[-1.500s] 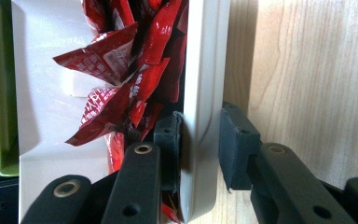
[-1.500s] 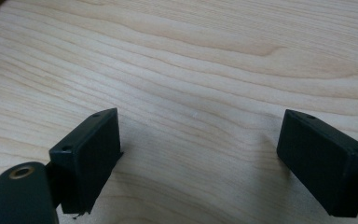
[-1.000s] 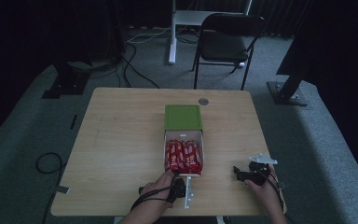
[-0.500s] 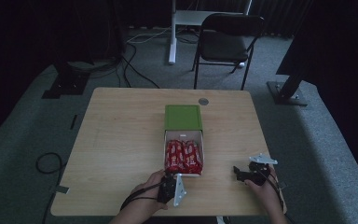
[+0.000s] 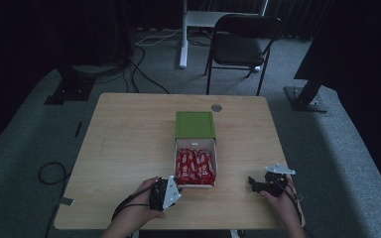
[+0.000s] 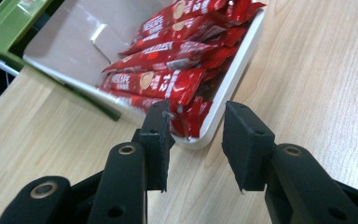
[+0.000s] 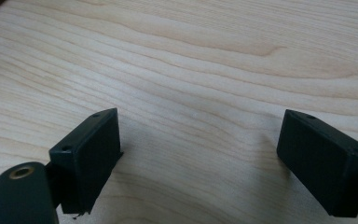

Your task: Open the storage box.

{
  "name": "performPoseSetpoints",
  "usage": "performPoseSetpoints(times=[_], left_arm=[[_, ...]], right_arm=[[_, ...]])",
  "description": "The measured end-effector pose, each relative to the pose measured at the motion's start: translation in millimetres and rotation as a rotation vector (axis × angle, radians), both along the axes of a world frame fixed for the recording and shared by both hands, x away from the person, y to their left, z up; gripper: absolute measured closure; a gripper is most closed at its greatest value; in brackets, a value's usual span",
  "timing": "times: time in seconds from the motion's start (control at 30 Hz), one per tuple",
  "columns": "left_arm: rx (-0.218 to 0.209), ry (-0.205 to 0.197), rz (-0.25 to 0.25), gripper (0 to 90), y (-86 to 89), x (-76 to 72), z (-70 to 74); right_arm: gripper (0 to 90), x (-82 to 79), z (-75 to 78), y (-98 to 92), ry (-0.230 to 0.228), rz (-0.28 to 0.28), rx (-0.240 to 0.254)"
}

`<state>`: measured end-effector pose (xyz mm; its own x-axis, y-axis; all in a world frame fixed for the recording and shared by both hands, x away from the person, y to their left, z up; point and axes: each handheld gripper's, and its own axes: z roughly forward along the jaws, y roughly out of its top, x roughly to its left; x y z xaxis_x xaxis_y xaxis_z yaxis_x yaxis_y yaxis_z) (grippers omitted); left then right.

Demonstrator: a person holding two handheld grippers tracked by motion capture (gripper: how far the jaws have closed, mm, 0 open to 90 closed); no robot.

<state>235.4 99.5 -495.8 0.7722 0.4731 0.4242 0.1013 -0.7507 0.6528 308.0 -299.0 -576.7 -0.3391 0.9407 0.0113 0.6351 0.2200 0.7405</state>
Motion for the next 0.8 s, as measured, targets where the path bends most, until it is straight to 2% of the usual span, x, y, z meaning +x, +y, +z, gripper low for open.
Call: performPoseSetpoints(times=[0.3, 0.4, 0.53, 0.8], left_arm=[[-0.089, 0.064, 0.08, 60.7, 26.7, 7.2, -12.0], [-0.1, 0.072, 0.118, 60.8, 35.8, 10.5, -15.7], [-0.154, 0.085, 0.157, 60.5, 48.6, 14.5, -20.6], [-0.218, 0.124, 0.214, 49.4, 69.5, 23.5, -31.7]], right_arm=[[12.6, 0.1, -0.1, 0.0, -0.001, 0.0, 0.0], [12.6, 0.0, 0.0, 0.1, 0.0, -0.001, 0.001], [12.7, 0.1, -0.1, -0.1, -0.001, 0.001, -0.001], [12.6, 0.0, -0.1, -0.1, -0.001, 0.001, -0.001]])
